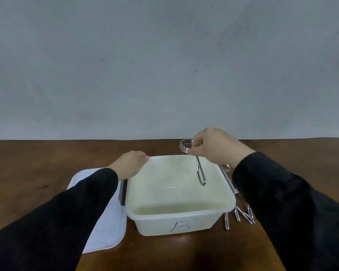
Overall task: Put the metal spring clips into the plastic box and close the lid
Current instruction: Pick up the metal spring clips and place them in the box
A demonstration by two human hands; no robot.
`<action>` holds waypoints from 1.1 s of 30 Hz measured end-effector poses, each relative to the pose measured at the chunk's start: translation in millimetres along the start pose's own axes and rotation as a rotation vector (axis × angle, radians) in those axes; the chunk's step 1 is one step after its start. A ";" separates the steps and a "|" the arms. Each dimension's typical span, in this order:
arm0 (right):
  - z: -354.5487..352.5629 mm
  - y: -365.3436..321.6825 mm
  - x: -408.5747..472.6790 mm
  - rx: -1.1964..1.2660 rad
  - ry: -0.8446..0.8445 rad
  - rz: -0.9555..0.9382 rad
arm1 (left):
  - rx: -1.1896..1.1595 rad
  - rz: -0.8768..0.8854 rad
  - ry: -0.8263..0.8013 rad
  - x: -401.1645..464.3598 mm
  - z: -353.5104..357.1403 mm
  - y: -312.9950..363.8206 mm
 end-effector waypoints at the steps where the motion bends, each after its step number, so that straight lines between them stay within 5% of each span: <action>1: 23.8 -22.0 1.1 -0.030 -0.075 -0.035 | -0.042 -0.003 0.021 -1.3 0.6 -2.6; 5: 118.9 -56.5 16.9 -0.138 -0.259 -0.069 | -0.223 -0.017 0.114 -2.6 2.1 -10.2; 11: 193.8 -65.7 33.5 -0.266 -0.319 -0.118 | -0.365 -0.020 0.138 -1.9 6.7 -20.3; 26: 228.7 -70.7 37.9 -0.221 -0.346 -0.194 | -0.341 -0.042 0.141 -4.2 8.8 -21.8; 33: 120.8 -49.0 46.1 0.060 0.124 -0.173 | -0.392 -0.023 0.191 0.9 8.7 -25.7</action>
Point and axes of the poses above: each hand's wrist, its own x-axis towards the middle knuckle, its own z-axis out of the palm, y = z × x, the point moved 9 cm from there along x, towards the middle knuckle, and after that the axes turned 7 degrees about z, right-handed, at the moved point
